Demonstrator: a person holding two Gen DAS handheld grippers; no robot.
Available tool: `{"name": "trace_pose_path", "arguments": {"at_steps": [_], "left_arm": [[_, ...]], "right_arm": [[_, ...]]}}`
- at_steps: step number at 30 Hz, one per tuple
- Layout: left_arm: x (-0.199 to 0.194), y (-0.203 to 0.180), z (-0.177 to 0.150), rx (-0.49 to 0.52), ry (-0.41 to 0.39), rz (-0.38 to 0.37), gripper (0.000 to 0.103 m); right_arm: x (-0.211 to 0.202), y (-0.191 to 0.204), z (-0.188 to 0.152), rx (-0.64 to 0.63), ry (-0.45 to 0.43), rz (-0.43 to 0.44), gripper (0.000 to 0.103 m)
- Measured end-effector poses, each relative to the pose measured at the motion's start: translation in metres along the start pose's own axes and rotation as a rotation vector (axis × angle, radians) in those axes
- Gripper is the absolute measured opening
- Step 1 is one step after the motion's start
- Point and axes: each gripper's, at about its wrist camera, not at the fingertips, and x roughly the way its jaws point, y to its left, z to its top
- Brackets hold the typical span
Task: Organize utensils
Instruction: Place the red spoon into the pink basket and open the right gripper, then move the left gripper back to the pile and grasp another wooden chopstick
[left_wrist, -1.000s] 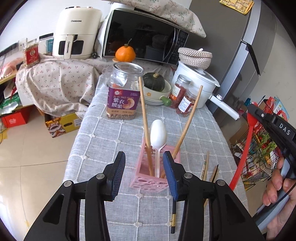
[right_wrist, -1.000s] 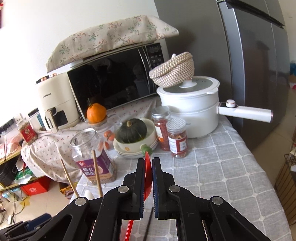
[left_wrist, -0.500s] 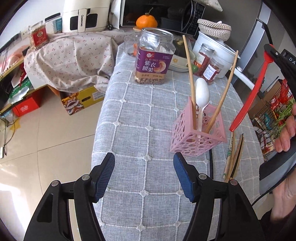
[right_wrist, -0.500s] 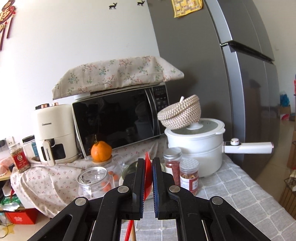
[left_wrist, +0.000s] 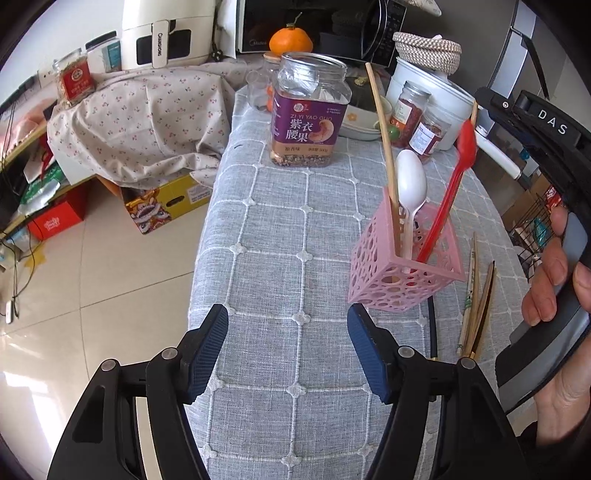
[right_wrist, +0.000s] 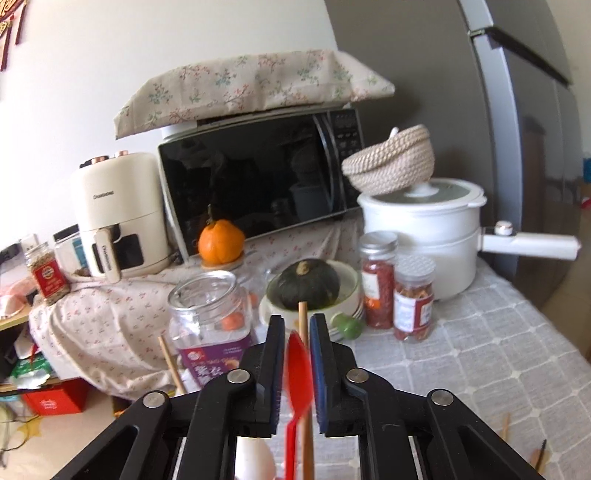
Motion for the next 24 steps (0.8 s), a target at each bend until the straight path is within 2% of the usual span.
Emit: {"name": "trace_pose_path", "arguments": {"at_steps": [1,5,7,9,13,18,24], "left_arm": [[0.0,-0.002,0.0,0.006,0.0,-0.001,0.071],[0.001,-0.014,-0.002,0.031,0.001,-0.004,0.072],[0.001,-0.022,-0.003,0.042,0.002,-0.01,0.073],[0.001,-0.03,-0.004,0.054,0.005,-0.019,0.074],[0.003,-0.05,-0.006,0.086,0.017,-0.034,0.075],[0.007,-0.08,-0.011,0.13,0.038,-0.062,0.077],[0.01,-0.123,-0.02,0.213,0.054,-0.08,0.077]], "right_arm": [[-0.003,-0.002,0.001,0.003,0.003,0.015,0.034],[-0.019,-0.014,0.007,-0.001,0.018,0.032,0.045],[-0.027,-0.027,0.009,0.021,0.042,0.033,0.055],[-0.032,-0.043,0.01,0.038,0.081,0.035,0.06],[-0.042,-0.077,0.008,0.026,0.161,-0.007,0.066],[-0.046,-0.12,-0.007,0.008,0.276,-0.077,0.067],[-0.047,-0.159,-0.025,0.001,0.407,-0.154,0.075]]}}
